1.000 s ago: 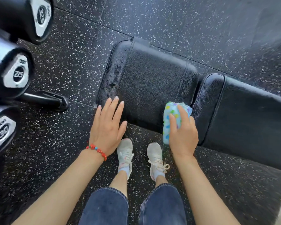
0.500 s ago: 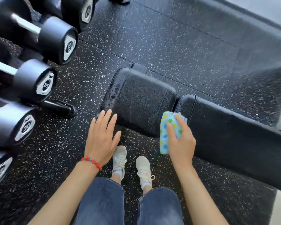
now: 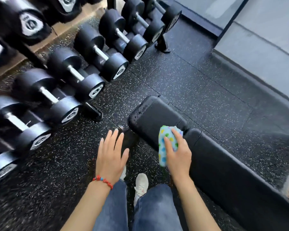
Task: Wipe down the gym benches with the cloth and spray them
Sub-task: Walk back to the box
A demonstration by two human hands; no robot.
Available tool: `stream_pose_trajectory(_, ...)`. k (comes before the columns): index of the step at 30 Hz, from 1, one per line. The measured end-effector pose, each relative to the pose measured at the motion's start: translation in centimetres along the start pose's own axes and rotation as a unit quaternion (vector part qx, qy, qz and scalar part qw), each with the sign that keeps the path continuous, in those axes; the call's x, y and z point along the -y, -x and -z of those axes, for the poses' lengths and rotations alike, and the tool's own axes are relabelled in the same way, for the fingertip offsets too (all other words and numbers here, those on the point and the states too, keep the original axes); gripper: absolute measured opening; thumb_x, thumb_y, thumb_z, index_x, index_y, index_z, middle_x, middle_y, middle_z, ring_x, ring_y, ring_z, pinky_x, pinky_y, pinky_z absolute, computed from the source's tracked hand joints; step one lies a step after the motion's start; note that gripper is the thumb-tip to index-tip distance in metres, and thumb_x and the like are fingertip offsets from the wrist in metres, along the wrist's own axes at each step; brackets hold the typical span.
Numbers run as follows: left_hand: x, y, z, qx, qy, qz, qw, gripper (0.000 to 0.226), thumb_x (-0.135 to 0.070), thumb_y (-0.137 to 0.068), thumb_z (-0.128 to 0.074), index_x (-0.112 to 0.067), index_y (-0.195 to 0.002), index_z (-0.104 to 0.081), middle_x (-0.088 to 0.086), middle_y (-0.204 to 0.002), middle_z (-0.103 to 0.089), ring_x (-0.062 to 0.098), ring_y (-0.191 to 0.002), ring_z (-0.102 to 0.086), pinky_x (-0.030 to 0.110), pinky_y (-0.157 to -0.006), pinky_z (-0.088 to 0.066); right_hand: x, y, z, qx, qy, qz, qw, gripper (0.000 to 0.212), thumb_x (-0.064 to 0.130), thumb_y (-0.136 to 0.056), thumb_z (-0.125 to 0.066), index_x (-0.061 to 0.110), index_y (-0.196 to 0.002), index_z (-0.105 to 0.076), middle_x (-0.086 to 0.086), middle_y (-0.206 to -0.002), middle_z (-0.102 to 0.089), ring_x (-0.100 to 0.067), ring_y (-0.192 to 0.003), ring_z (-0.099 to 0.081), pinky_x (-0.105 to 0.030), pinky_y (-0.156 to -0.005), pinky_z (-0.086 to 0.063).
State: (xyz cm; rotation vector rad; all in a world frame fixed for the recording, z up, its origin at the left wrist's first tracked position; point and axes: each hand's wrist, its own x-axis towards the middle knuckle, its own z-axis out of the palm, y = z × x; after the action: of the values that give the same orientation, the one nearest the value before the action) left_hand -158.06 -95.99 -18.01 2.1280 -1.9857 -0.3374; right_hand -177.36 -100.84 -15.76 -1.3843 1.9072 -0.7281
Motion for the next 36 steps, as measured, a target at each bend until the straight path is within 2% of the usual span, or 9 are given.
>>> stream_pose_trajectory(7,3.0,5.5,5.1,-0.035,-0.004,0.107,0.994,0.057,-0.042,-0.101,-0.016,-0.003,-0.13,-0.046,0.02,-0.137,-0.048,0.033,-0.13,-0.034,0.048,-0.105,-0.025,5.8,2.9,-2.4,0.107,0.015,0.094,0.99,0.036,0.03,-0.087,-0.06,0.023,-0.123,-0.056,-0.004,-0.105,-0.06,-0.021,-0.093,-0.057,-0.026,-0.076,-0.038)
stream_pose_trajectory(13,7.3,10.2,8.9,-0.067,-0.006,0.215,0.974,0.06,-0.044,-0.1,-0.014,-0.004,-0.13,-0.046,0.019,-0.137,-0.048,0.032,-0.129,-0.035,0.046,-0.107,-0.021,10.7,6.6,-6.2,0.215,0.051,0.192,0.956,0.039,0.028,-0.087,-0.06,0.021,-0.125,-0.054,-0.007,-0.107,-0.06,-0.021,-0.094,-0.057,-0.025,-0.076,-0.037)
stream_pose_trajectory(17,10.0,14.6,10.8,-0.092,-0.005,0.287,0.953,0.054,-0.04,-0.094,-0.028,-0.004,-0.128,-0.051,0.017,-0.136,-0.05,0.032,-0.127,-0.044,0.051,-0.105,-0.03,13.4,10.5,-9.3,0.258,0.075,0.259,0.928,0.039,0.029,-0.087,-0.061,0.021,-0.125,-0.055,-0.007,-0.108,-0.062,-0.021,-0.093,-0.058,-0.019,-0.072,-0.035)
stream_pose_trajectory(21,13.7,20.3,12.5,-0.087,0.01,0.355,0.931,0.066,-0.046,-0.099,-0.009,-0.005,-0.127,-0.052,0.016,-0.136,-0.05,0.033,-0.126,-0.047,0.054,-0.102,-0.029,16.4,16.1,-12.7,0.299,0.079,0.302,0.902,0.04,0.028,-0.086,-0.063,0.021,-0.124,-0.055,-0.006,-0.106,-0.062,-0.017,-0.09,-0.058,-0.02,-0.073,-0.037)
stream_pose_trajectory(23,15.1,22.5,13.2,-0.091,0.019,0.376,0.922,0.068,-0.047,-0.099,-0.007,-0.004,-0.128,-0.052,0.016,-0.137,-0.05,0.033,-0.126,-0.046,0.053,-0.103,-0.029,17.3,18.3,-14.2,0.318,0.084,0.311,0.892,0.04,0.029,-0.086,-0.063,0.023,-0.125,-0.054,-0.007,-0.104,-0.061,-0.019,-0.09,-0.058,-0.024,-0.074,-0.039)
stream_pose_trajectory(28,19.7,29.5,15.2,-0.113,0.029,0.443,0.889,0.068,-0.046,-0.1,-0.007,-0.004,-0.128,-0.053,0.016,-0.135,-0.051,0.032,-0.126,-0.045,0.045,-0.109,-0.025,20.2,25.7,-19.1,0.386,0.105,0.352,0.846,0.04,0.031,-0.086,-0.062,0.026,-0.125,-0.053,-0.005,-0.106,-0.06,-0.02,-0.091,-0.058,-0.023,-0.073,-0.038)
stream_pose_trajectory(31,22.2,33.4,16.5,-0.112,0.031,0.484,0.867,0.07,-0.046,-0.099,-0.005,-0.005,-0.126,-0.056,0.016,-0.133,-0.054,0.032,-0.122,-0.051,0.053,-0.101,-0.03,21.8,29.9,-21.8,0.427,0.111,0.37,0.818,0.04,0.033,-0.087,-0.061,0.03,-0.126,-0.052,-0.002,-0.101,-0.058,-0.017,-0.087,-0.056,-0.027,-0.074,-0.042)
stream_pose_trajectory(36,25.1,39.1,18.1,-0.142,0.046,0.561,0.815,0.064,-0.045,-0.098,-0.015,-0.004,-0.125,-0.057,0.016,-0.132,-0.055,0.034,-0.122,-0.051,0.056,-0.098,-0.036,24.5,35.7,-25.4,0.478,0.122,0.424,0.76,0.039,0.034,-0.088,-0.059,0.031,-0.126,-0.051,0.005,-0.098,-0.052,-0.011,-0.082,-0.051,-0.022,-0.069,-0.036)
